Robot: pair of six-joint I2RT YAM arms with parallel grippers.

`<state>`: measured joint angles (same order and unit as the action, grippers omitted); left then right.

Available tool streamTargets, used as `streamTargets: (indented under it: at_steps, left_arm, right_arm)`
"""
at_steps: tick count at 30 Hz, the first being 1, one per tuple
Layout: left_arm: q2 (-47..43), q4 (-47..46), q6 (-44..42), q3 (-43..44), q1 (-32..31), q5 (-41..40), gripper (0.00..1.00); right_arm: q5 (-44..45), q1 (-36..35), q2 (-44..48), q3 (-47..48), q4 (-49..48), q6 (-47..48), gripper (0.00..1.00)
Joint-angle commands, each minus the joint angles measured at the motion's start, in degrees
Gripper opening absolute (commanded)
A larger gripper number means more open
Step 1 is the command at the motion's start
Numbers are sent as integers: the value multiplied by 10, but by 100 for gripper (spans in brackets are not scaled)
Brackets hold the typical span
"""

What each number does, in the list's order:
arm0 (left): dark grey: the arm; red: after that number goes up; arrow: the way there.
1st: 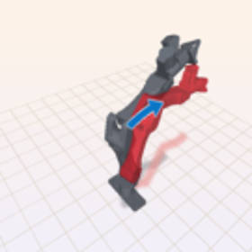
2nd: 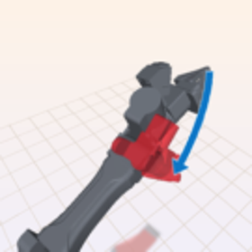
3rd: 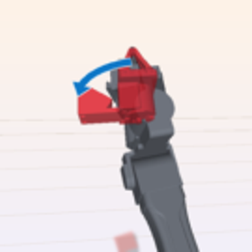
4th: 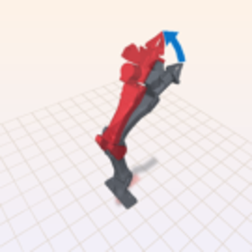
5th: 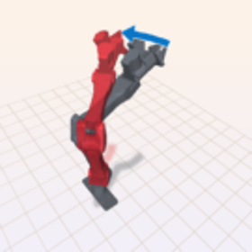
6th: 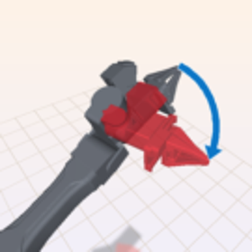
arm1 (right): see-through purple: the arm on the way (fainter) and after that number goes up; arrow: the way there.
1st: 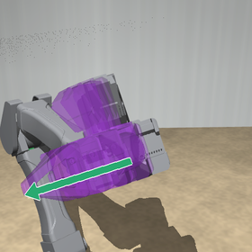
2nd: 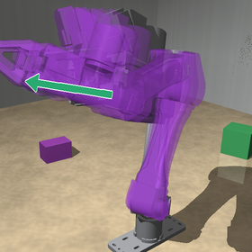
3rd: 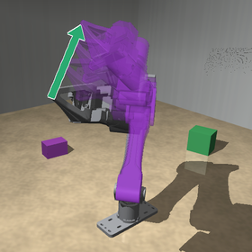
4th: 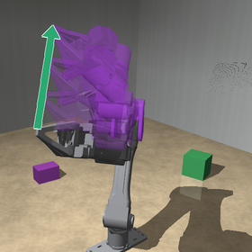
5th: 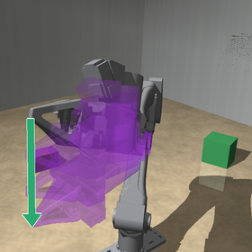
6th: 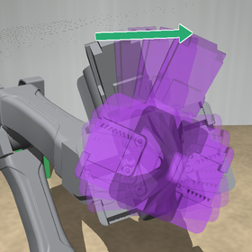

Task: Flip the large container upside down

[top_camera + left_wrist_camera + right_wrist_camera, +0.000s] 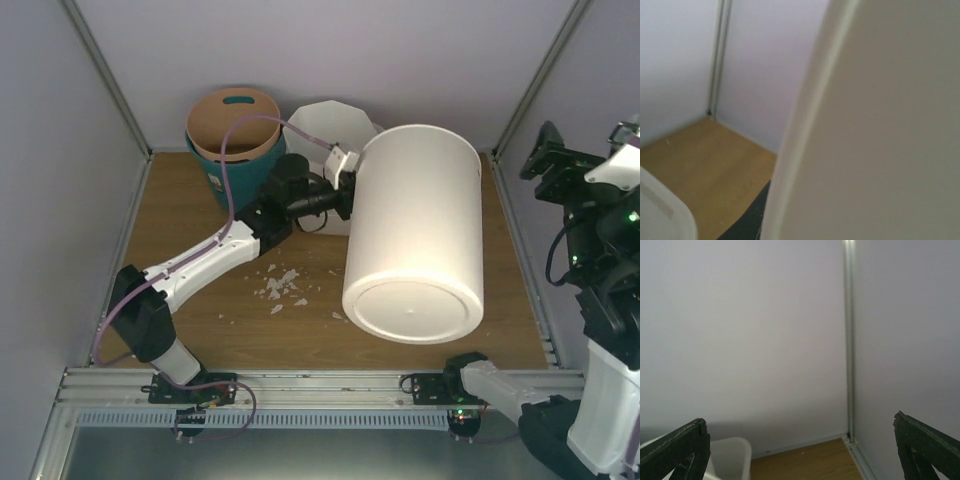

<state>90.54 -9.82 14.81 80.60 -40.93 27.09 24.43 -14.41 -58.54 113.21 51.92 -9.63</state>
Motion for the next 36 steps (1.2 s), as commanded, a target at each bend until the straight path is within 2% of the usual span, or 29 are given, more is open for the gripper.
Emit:
streamTargets:
  at_steps: [1,8,16,36]
  left_arm:
    - [-4,-13,129,-29,-36,2,0]
    - [30,27,213,-38,-76,16,0]
    - [74,57,278,-28,-121,-5,0]
    - [219,67,401,0,-126,-33,0]
  right_arm:
    - [70,-2,13,20,16,19,100]
    - [85,-2,14,59,51,11,100]
    - [96,-2,23,48,73,18,100]
    - [134,-3,30,-8,41,64,100]
